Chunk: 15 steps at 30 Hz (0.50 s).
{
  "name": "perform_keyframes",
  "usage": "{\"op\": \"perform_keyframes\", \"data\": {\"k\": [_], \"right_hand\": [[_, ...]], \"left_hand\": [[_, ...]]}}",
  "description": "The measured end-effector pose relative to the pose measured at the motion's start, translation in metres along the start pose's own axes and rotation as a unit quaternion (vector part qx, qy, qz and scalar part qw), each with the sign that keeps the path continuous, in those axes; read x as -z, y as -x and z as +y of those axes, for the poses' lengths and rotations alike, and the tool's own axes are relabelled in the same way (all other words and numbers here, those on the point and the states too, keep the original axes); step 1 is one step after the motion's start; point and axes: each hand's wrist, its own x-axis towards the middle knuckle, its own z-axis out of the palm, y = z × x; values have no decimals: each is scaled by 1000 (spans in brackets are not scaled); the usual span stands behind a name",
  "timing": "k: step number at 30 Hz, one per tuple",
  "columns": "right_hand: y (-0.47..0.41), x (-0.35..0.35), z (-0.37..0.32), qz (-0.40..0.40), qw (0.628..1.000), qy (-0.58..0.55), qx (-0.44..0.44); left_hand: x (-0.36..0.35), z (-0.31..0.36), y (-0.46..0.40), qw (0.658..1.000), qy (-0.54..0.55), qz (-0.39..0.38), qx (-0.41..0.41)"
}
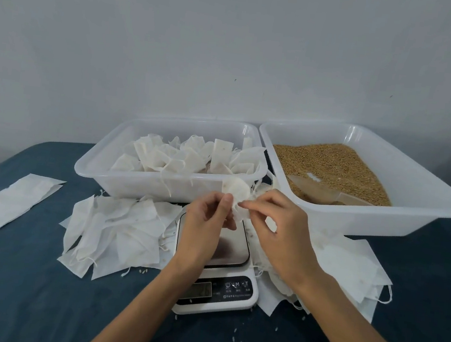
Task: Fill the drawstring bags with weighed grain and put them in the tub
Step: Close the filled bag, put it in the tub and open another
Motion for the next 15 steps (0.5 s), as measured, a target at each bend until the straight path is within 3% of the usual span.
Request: {"op": "perform_keyframes", "data": {"k": [3, 7, 9, 12, 15], "right_hand": [[3, 1, -1, -53, 993, 92, 43], [3, 1, -2, -66, 984, 156, 53], [2, -1, -6, -47, 995, 92, 0], [-2, 3, -13, -11, 986, -122, -116], [-6, 11, -13, 21, 962, -219, -162]], "left_hand": [[-1, 0, 0, 1000, 16, 1, 9], [1, 0, -1, 1000, 24, 8, 17], [0, 1, 2, 999, -23, -10, -27], [-5, 2, 8, 990, -95, -54, -89], [-5, 3, 9, 983, -139, 1, -117]]}}
